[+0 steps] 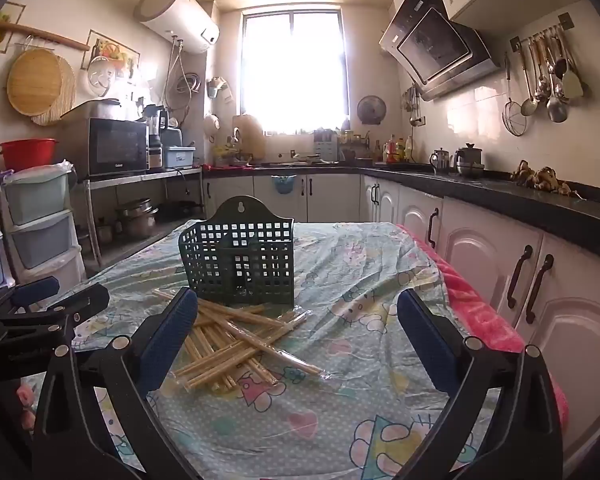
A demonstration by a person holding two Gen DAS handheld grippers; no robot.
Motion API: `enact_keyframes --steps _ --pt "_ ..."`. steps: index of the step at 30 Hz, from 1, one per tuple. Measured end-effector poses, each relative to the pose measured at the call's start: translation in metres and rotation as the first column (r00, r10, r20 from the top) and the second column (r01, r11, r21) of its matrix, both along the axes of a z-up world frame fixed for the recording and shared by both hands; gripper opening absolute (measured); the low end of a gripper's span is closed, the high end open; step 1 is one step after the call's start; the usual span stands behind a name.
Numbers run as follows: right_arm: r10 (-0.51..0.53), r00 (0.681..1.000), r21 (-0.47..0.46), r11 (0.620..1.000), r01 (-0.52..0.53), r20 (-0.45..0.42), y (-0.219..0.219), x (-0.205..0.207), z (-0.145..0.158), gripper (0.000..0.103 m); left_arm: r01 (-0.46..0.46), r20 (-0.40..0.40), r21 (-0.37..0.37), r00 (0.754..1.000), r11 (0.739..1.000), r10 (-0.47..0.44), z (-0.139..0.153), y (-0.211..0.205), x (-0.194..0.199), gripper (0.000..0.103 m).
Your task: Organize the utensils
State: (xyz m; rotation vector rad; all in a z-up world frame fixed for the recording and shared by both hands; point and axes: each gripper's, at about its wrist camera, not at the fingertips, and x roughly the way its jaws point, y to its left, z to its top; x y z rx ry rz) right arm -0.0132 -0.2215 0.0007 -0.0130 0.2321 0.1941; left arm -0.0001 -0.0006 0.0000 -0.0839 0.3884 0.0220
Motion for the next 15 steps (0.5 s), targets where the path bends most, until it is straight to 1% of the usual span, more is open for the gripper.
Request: enact_keyframes --steps 12,13,15 --pt "0.004 1.000 -0.010 1.000 -0.004 0.006 0.0054 -0.0055 0.0012 0.097 -0.002 0.004 -0.005 1.000 1.000 0.002 -0.0005 -0.0001 0.0011 0.093" --pt "0.004 1.000 -0.010 1.000 -0.004 0.008 0.0056 -0.0060 0.0016 0.097 -0.002 0.005 -0.004 1.000 1.000 0.002 0.0041 -0.0011 -0.0042 0.093" --pt "0.009 1.000 -0.014 1.000 -0.009 0.010 0.0100 -0.0064 0.0034 0.097 -0.003 0.007 -0.003 1.000 1.000 0.003 0.0038 -0.0011 -0.0046 0.093"
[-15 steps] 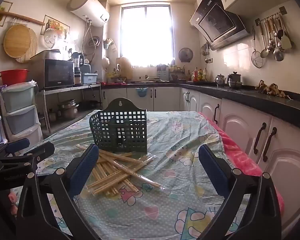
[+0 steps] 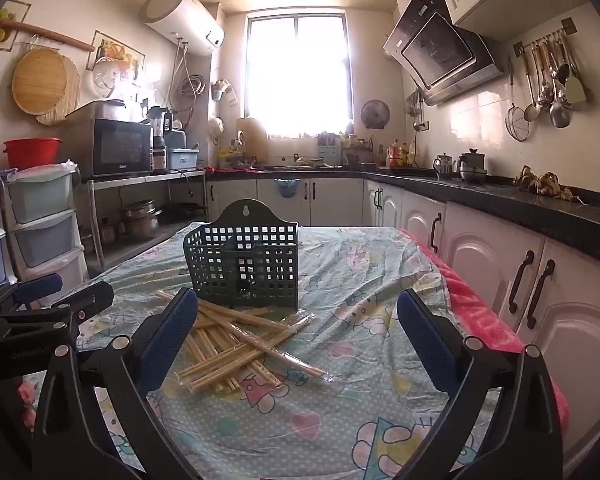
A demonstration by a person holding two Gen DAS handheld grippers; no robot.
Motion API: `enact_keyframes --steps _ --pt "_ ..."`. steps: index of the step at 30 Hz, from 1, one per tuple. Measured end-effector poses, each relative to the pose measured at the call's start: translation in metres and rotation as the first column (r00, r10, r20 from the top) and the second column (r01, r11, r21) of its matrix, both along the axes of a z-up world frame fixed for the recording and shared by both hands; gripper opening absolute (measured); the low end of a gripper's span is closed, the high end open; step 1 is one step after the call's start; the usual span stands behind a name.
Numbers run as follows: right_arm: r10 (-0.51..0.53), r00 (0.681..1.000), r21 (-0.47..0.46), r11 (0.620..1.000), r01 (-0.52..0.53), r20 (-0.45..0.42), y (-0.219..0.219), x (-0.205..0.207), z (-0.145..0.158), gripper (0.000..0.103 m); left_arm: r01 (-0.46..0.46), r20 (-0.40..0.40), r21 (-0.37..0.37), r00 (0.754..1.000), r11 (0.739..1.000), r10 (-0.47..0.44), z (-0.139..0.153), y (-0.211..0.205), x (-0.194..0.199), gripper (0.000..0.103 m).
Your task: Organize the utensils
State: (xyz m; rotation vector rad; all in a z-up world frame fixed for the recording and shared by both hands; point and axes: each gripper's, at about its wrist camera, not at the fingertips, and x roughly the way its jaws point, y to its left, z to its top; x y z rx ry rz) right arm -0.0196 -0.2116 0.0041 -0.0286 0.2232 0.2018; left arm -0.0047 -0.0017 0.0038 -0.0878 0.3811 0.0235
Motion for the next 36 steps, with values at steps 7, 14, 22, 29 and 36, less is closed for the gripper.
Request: enact_keyframes --steps 7,14,22,29,36 --pt "0.010 1.000 -0.003 1.000 -0.010 0.008 -0.0028 -0.0005 0.0005 0.097 0.002 0.002 0.000 1.000 1.000 -0.002 -0.0007 0.0003 -0.0004 0.093" --pt "0.010 1.000 -0.004 1.000 -0.010 0.008 -0.0027 -0.0006 0.0004 0.097 0.000 0.002 -0.001 1.000 1.000 0.000 0.0002 0.0015 0.0022 0.093" --pt "0.009 1.000 -0.005 1.000 -0.009 0.009 -0.0025 -0.0004 -0.0002 0.097 0.000 0.001 -0.002 1.000 1.000 0.000 0.0002 0.0021 0.0024 0.093" --pt "0.011 1.000 -0.005 1.000 -0.011 0.008 -0.0024 -0.0002 -0.0003 0.097 0.001 0.002 -0.004 1.000 1.000 -0.001 -0.0002 0.0033 0.0027 0.093" --pt "0.010 1.000 -0.006 1.000 -0.010 0.008 -0.0021 -0.0002 0.0000 0.097 0.000 0.001 -0.004 1.000 1.000 0.000 0.0000 0.0037 0.0027 0.093"
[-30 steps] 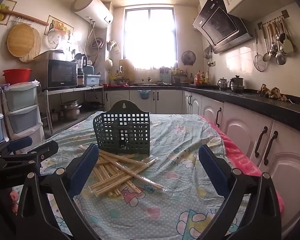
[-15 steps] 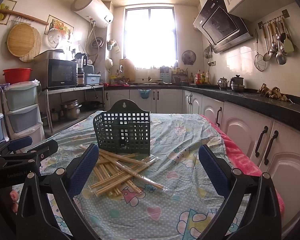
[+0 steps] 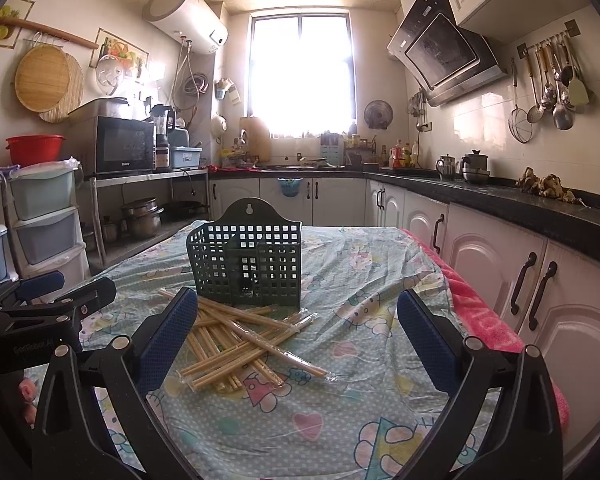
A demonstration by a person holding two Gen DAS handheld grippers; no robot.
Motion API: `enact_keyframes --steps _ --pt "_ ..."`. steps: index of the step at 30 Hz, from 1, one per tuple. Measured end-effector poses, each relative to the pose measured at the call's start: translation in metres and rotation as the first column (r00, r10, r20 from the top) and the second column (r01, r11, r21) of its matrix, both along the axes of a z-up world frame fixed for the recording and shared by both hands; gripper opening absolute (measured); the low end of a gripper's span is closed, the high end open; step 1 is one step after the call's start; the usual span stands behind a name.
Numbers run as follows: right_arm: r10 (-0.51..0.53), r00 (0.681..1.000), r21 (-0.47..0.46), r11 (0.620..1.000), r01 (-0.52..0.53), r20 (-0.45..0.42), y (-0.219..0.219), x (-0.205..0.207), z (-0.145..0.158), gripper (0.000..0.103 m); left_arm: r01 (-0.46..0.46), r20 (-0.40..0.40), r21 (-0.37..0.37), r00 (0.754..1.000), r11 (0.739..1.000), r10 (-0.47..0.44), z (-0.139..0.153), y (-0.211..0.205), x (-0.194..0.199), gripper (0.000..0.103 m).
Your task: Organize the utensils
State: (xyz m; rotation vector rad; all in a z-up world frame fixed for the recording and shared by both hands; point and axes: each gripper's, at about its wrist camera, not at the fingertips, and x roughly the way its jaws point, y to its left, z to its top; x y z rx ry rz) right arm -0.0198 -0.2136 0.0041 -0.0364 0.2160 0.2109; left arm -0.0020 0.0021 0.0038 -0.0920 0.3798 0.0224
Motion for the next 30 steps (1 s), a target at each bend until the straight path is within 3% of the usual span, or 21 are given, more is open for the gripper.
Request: enact_keyframes --steps 14,30 --pt "0.022 1.000 -0.009 1.000 -0.022 -0.016 0.004 -0.001 -0.002 0.097 -0.013 -0.015 -0.019 1.000 1.000 0.012 -0.004 0.010 0.004 0.093" --pt "0.199 0.972 -0.070 0.975 -0.209 -0.126 0.026 0.020 -0.001 0.097 -0.097 -0.086 -0.082 0.992 0.992 0.090 -0.003 0.043 0.025 0.093"
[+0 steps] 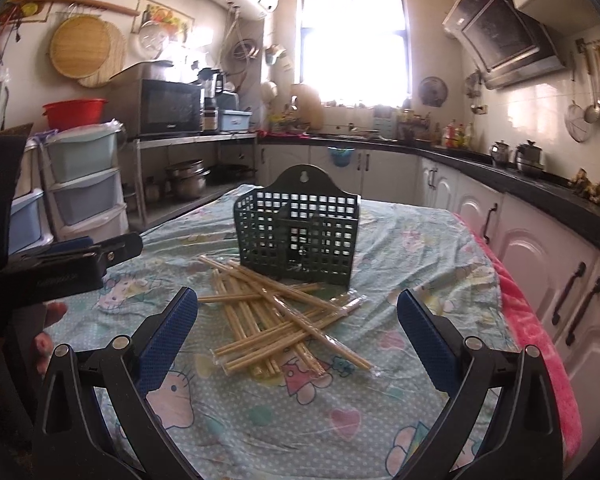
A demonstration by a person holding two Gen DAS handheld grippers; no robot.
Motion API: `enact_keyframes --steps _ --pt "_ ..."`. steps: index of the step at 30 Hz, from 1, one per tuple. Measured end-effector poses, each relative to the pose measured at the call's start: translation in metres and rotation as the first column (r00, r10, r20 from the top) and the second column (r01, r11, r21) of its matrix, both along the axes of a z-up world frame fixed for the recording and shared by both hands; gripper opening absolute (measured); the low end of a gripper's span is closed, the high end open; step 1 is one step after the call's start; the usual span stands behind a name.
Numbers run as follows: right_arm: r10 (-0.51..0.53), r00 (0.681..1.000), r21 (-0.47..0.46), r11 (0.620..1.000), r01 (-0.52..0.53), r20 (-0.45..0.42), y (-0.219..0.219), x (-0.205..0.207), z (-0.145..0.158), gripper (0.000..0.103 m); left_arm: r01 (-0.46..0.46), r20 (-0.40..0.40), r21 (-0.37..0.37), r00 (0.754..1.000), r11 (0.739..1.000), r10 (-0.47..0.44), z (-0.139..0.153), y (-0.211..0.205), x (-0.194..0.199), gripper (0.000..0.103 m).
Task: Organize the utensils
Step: 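Move the right tool down over the chopsticks beside the caddy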
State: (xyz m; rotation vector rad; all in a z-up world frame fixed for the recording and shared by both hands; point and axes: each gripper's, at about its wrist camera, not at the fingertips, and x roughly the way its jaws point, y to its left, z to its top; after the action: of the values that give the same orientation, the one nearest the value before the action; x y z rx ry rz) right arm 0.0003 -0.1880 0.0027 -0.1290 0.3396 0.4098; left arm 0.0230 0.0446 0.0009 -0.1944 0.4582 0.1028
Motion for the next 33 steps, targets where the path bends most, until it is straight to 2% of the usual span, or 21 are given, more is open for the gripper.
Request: enact_keyframes --steps 5,13,23,26,30,33 --pt "0.064 0.998 -0.011 0.998 -0.064 -0.020 0.010 0.008 0.005 0.097 -0.014 -0.025 -0.036 1.000 0.999 0.013 0.001 0.015 0.010 0.093" --pt "0.111 0.991 -0.030 0.993 -0.113 -0.069 0.025 0.033 0.010 0.097 0.001 -0.037 -0.102 0.999 0.995 -0.005 0.013 0.035 0.028 0.093" --pt "0.146 0.982 -0.071 0.985 -0.155 -0.116 0.045 0.065 0.013 0.096 0.006 -0.048 -0.120 0.999 0.993 -0.012 0.031 0.048 0.064 0.093" --pt "0.150 0.977 -0.087 0.983 -0.164 -0.149 0.049 0.076 0.010 0.092 0.027 -0.071 -0.151 0.997 0.988 -0.038 0.031 0.052 0.079 0.093" --pt "0.149 0.965 -0.118 0.977 -0.177 -0.214 0.055 0.095 0.002 0.078 0.037 -0.133 -0.180 0.989 0.983 -0.062 0.022 0.055 0.099 0.093" --pt "0.161 0.949 -0.139 0.969 -0.204 -0.270 0.060 0.108 -0.007 0.067 0.043 -0.206 -0.220 0.974 0.975 -0.089 0.006 0.058 0.117 0.093"
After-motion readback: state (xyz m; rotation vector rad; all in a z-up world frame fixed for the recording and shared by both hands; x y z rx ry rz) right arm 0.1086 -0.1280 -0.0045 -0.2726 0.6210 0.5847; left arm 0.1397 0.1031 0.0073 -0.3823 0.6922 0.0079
